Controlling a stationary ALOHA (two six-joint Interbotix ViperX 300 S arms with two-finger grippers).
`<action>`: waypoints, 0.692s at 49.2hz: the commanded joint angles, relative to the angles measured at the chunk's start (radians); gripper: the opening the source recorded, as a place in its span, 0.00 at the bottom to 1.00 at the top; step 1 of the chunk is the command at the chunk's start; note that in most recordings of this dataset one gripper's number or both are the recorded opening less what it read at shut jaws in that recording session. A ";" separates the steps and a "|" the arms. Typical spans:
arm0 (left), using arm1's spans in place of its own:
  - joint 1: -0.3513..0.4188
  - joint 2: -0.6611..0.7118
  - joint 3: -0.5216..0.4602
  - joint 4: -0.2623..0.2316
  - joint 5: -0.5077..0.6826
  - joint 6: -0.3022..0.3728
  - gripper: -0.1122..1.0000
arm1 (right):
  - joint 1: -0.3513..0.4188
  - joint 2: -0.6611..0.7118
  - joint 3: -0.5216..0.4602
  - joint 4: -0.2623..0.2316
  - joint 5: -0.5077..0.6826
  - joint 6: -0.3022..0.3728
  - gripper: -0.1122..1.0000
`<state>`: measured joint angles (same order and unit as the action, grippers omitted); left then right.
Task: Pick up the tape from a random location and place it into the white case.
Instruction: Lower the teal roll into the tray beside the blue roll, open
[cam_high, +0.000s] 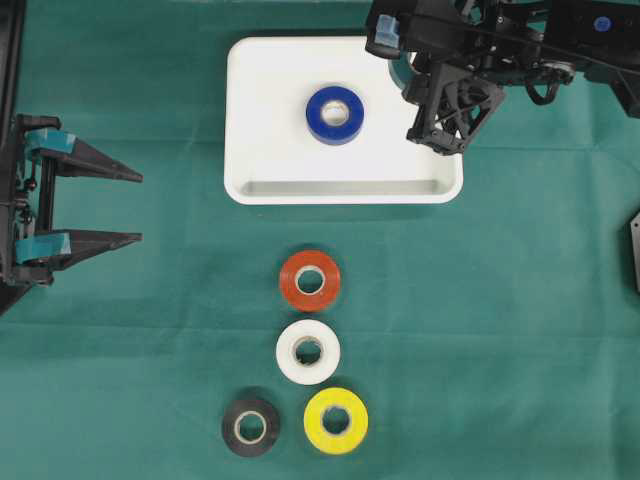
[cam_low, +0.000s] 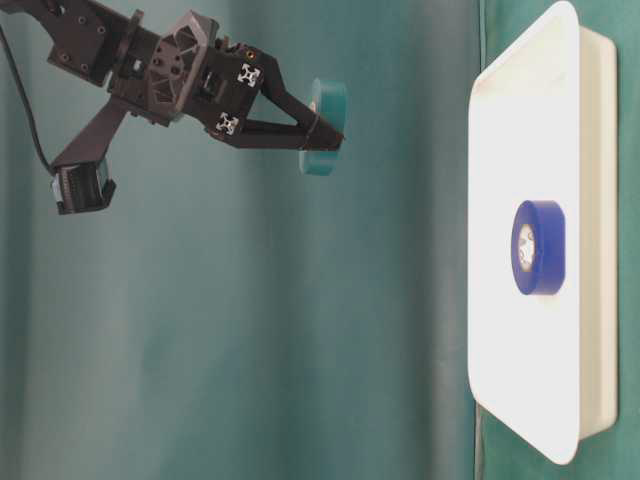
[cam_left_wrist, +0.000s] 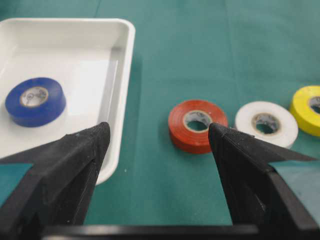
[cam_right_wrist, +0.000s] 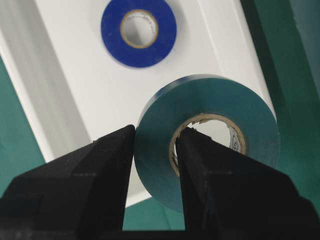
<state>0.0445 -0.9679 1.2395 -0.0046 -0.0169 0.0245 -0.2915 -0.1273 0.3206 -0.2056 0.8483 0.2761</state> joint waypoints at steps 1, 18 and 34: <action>0.003 0.006 -0.011 -0.002 -0.006 -0.002 0.82 | 0.000 -0.011 -0.025 -0.003 -0.006 0.003 0.36; 0.002 0.005 -0.011 -0.002 -0.005 -0.002 0.82 | 0.000 -0.011 -0.025 -0.003 -0.006 0.003 0.36; 0.002 0.003 -0.011 -0.002 -0.006 -0.002 0.82 | 0.000 0.005 -0.015 -0.003 -0.012 0.011 0.36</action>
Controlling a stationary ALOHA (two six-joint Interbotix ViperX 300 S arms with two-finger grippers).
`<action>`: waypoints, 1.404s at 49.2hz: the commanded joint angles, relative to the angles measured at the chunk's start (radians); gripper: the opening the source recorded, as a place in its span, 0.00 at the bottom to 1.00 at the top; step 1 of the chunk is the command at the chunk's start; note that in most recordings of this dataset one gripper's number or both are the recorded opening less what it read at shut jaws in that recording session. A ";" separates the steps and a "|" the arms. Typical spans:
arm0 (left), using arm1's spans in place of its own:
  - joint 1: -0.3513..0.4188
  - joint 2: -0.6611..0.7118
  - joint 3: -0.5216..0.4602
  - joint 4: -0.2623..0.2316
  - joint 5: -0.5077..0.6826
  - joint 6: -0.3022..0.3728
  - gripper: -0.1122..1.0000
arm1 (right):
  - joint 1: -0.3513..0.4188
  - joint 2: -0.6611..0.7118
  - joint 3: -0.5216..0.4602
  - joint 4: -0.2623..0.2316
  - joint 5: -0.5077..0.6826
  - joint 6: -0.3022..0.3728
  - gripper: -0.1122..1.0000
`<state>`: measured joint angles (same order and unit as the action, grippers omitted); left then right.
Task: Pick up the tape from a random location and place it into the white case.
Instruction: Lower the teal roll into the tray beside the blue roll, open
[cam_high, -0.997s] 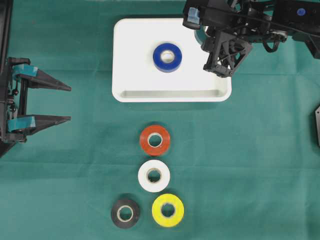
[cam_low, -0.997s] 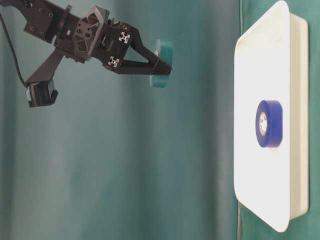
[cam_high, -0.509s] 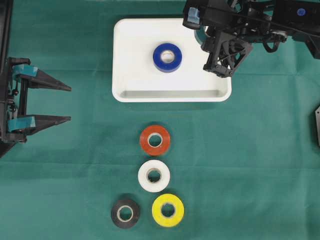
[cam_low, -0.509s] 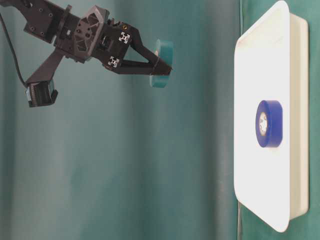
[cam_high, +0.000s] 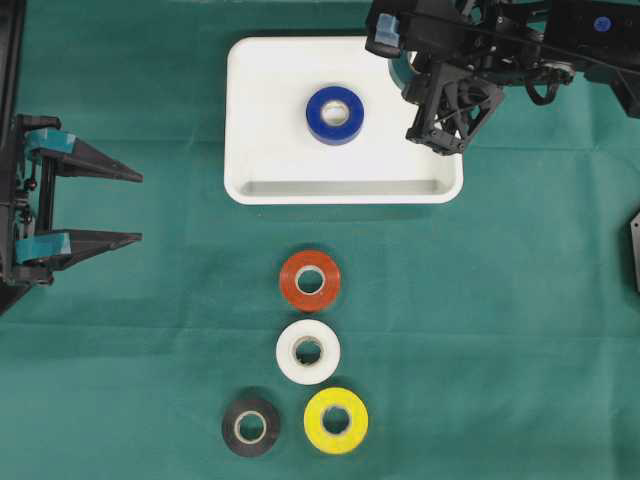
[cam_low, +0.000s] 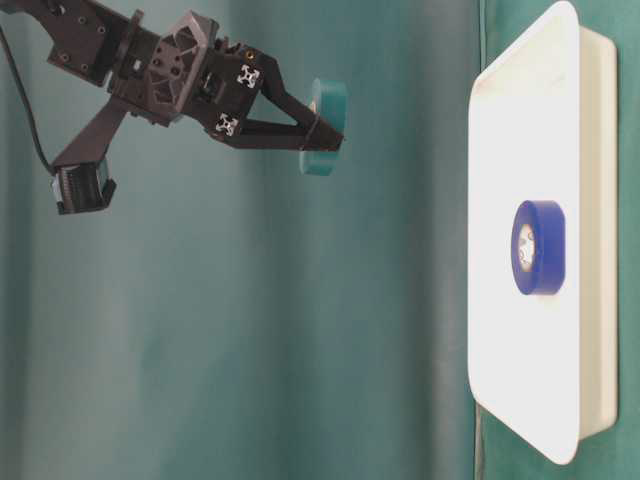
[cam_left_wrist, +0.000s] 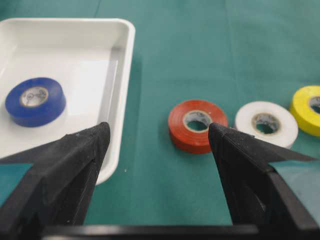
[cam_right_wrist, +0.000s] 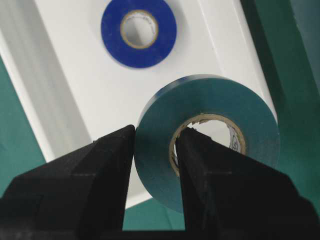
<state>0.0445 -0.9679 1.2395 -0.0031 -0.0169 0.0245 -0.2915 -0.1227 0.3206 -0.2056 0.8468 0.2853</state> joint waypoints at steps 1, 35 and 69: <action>0.002 0.005 -0.011 -0.003 -0.006 -0.002 0.82 | 0.000 0.006 -0.014 -0.003 -0.014 0.002 0.36; 0.002 0.005 -0.011 -0.003 -0.006 -0.002 0.82 | -0.031 0.175 0.144 -0.003 -0.278 0.048 0.36; 0.002 0.005 -0.011 -0.003 -0.009 -0.002 0.82 | -0.043 0.247 0.181 0.003 -0.394 0.054 0.36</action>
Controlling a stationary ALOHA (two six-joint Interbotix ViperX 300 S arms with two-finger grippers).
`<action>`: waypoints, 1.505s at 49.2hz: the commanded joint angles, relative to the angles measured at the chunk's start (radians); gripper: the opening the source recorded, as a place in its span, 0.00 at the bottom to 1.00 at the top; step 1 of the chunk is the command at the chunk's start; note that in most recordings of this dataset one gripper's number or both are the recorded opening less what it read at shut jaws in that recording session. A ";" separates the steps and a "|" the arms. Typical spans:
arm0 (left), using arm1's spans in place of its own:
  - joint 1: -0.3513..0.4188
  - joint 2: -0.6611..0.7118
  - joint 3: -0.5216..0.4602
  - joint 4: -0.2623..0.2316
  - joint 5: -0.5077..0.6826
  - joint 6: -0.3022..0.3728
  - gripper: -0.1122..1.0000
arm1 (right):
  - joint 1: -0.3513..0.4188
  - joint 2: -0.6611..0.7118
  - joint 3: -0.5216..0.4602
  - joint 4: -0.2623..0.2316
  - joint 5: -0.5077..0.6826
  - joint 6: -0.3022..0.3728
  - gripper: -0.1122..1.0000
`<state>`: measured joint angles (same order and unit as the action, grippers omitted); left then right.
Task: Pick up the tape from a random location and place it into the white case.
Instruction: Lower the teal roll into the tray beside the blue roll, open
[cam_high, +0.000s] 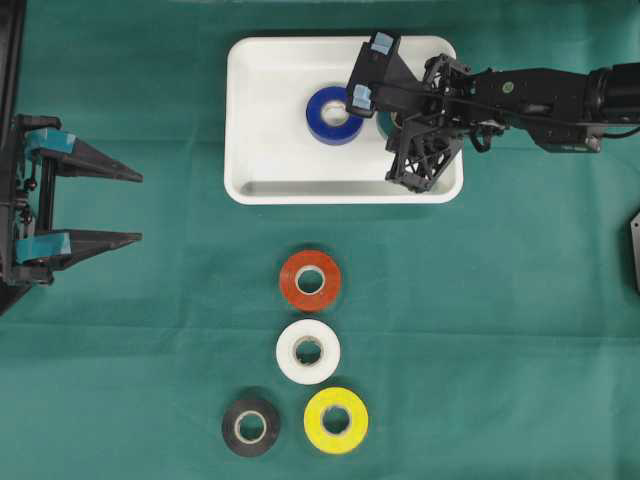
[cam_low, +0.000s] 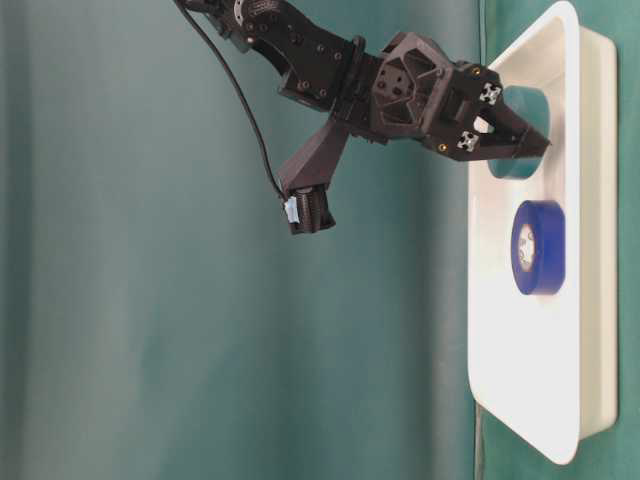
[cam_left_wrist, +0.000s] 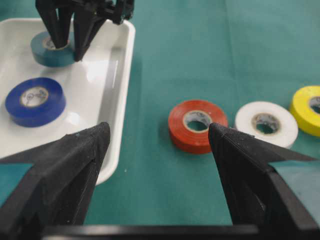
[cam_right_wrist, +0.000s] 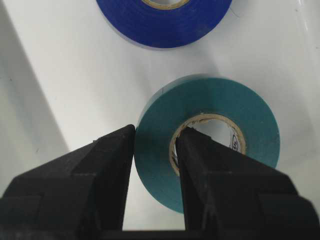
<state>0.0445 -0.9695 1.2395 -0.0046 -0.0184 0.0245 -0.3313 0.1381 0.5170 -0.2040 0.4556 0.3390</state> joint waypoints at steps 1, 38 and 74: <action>0.002 0.006 -0.011 -0.002 -0.009 -0.002 0.82 | -0.005 -0.014 -0.015 0.002 -0.002 0.000 0.36; 0.002 0.005 -0.011 -0.002 -0.005 -0.002 0.82 | -0.012 -0.034 -0.048 -0.005 0.041 -0.005 0.89; 0.002 0.005 -0.011 -0.002 -0.005 -0.002 0.82 | -0.011 -0.184 -0.222 -0.064 0.368 -0.031 0.89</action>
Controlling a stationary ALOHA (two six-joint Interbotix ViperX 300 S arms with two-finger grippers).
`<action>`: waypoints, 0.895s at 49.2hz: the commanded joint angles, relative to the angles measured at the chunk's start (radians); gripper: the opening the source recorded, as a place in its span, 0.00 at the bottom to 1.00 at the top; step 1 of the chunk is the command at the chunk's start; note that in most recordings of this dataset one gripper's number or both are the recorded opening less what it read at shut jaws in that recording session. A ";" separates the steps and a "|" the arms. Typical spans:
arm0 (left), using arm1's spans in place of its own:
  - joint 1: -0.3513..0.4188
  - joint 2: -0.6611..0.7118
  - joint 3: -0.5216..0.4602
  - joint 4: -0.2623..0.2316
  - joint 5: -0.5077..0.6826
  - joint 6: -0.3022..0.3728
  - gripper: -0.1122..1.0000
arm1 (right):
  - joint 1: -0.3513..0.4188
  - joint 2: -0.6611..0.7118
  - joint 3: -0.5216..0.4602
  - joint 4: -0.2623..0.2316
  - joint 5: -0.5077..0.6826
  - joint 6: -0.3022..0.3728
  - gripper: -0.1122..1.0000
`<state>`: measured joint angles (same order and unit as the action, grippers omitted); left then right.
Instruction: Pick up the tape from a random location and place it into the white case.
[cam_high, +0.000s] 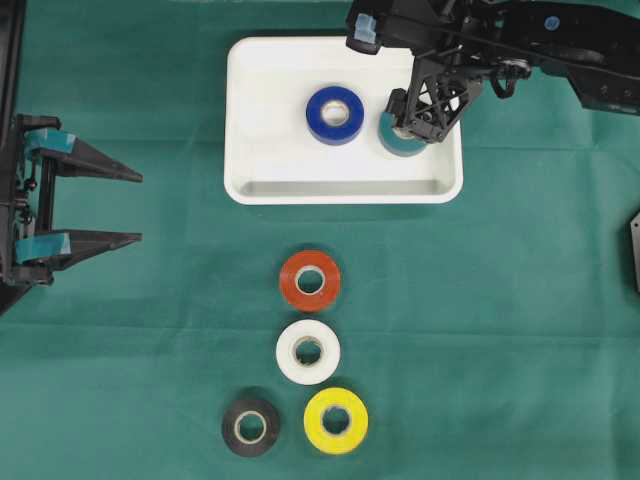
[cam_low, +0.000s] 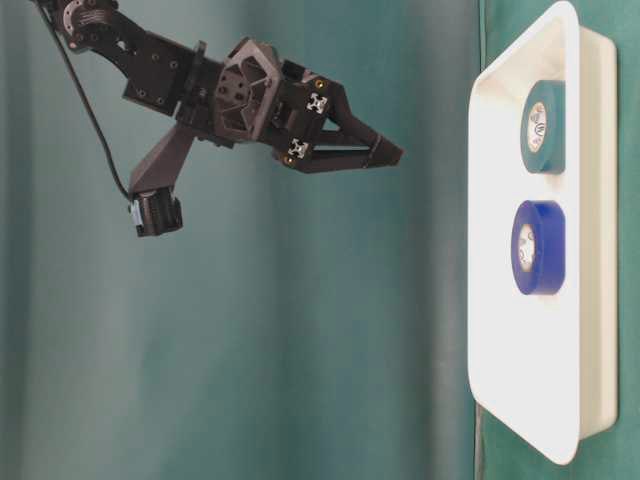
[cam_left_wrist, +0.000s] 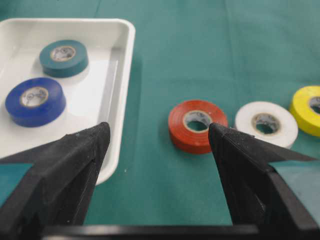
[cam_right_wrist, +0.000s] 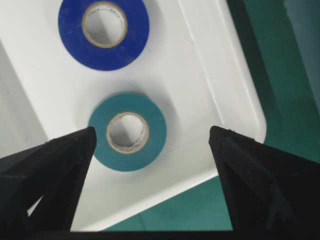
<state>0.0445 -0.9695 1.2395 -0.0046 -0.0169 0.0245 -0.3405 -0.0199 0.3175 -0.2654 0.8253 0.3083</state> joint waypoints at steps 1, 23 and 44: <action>0.002 0.003 -0.011 -0.002 -0.005 -0.002 0.82 | 0.000 -0.026 -0.021 -0.005 -0.003 0.000 0.89; 0.002 0.005 -0.011 -0.002 -0.006 -0.002 0.82 | 0.210 -0.026 -0.023 0.002 -0.044 0.040 0.89; 0.002 0.005 -0.011 -0.002 0.000 -0.002 0.82 | 0.337 -0.043 -0.003 0.002 -0.143 0.057 0.88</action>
<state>0.0430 -0.9695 1.2395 -0.0046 -0.0169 0.0230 -0.0107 -0.0230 0.3191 -0.2638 0.6918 0.3636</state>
